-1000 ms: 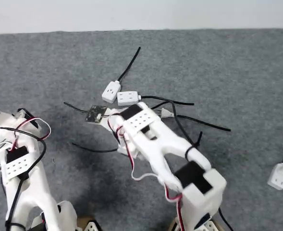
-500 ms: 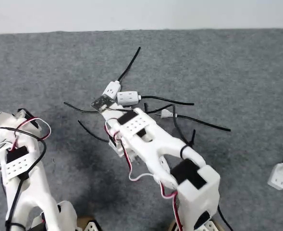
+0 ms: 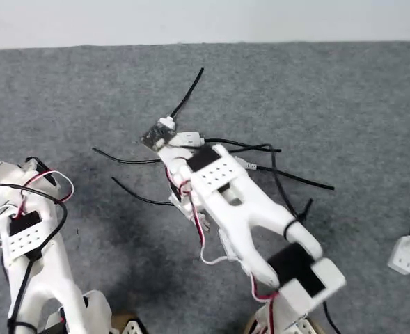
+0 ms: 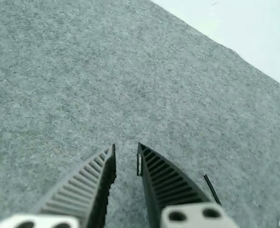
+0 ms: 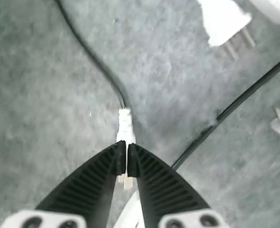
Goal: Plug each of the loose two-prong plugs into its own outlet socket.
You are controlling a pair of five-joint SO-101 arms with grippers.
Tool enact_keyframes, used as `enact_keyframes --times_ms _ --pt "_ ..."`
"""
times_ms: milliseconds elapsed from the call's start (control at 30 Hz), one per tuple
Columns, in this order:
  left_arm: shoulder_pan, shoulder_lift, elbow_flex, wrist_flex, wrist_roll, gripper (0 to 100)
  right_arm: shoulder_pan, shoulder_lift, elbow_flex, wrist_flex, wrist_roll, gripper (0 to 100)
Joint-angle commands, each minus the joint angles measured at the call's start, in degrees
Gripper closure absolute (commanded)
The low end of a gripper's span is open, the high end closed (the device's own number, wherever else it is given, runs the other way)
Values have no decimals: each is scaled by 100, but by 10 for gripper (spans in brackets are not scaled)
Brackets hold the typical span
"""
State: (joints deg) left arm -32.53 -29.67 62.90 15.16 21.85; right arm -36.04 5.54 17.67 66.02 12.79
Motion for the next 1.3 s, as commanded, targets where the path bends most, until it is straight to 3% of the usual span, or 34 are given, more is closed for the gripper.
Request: enact_keyframes --times_ms 0,233,433,733,1267 --pt "-44 -18 -207 18 -53 924 -84 -734 431 -207 255 991" --pt "-44 -18 -207 18 -264 924 -470 -927 1196 -690 352 991" --pt "-44 -18 -207 18 -264 924 -48 -673 1310 -1420 615 991" --pt "-44 -18 -207 18 -264 924 136 101 756 -1420 686 991" --pt "-44 -18 -207 26 -273 924 163 251 695 -1464 2365 971"
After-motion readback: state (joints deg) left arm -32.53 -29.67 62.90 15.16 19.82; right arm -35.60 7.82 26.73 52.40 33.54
